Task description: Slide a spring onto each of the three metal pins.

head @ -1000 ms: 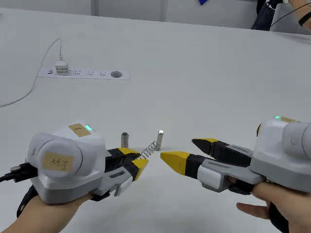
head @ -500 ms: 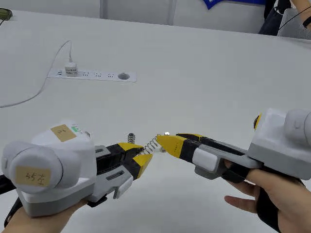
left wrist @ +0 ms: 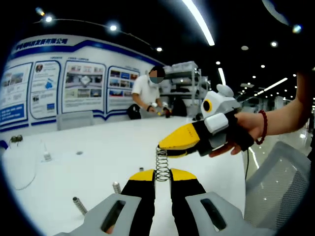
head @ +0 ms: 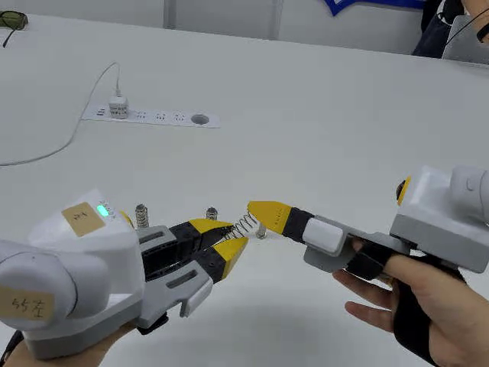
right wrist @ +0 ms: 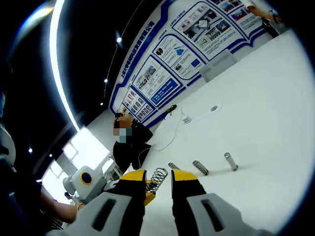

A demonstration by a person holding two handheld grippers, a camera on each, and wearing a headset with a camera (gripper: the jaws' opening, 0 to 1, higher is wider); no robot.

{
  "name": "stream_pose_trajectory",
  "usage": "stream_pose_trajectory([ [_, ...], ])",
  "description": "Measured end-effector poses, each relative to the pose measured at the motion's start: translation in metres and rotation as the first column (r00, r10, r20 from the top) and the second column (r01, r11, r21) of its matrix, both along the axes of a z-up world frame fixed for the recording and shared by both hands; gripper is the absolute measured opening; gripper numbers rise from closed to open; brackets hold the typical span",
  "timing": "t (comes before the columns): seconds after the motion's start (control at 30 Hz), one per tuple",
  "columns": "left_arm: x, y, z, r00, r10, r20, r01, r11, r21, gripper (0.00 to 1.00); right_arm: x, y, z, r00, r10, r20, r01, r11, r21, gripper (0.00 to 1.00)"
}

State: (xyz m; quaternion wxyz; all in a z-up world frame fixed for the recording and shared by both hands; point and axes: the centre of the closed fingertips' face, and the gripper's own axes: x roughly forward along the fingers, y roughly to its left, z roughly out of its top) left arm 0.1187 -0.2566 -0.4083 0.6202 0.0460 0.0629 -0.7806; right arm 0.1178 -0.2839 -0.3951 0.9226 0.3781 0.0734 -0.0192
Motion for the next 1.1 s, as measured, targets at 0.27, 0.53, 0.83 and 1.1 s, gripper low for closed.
stream_pose_trajectory([
  [0.27, -0.003, 0.003, 0.007, 1.0, -0.017, 0.019, 0.018, 0.999, -0.03, 0.1, 0.002, 0.008, 0.003, 1.0, 0.02, 0.024, -0.022, 0.998, 0.063, 0.14],
  [0.53, -0.003, 0.004, 0.009, 1.0, -0.015, 0.025, 0.016, 0.999, -0.034, 0.1, 0.003, 0.012, 0.007, 0.998, 0.044, 0.049, -0.047, 0.996, 0.072, 0.12],
  [0.83, -0.003, 0.004, 0.004, 0.999, -0.025, 0.025, 0.025, 1.0, 0.006, 0.11, 0.005, 0.018, 0.009, 0.995, 0.084, 0.046, -0.084, 0.996, 0.004, 0.11],
  [1.1, -0.003, 0.006, -0.001, 0.999, -0.031, 0.025, 0.03, 0.998, 0.047, 0.11, 0.007, 0.019, 0.007, 0.992, 0.122, 0.03, -0.119, 0.989, -0.09, 0.11],
])
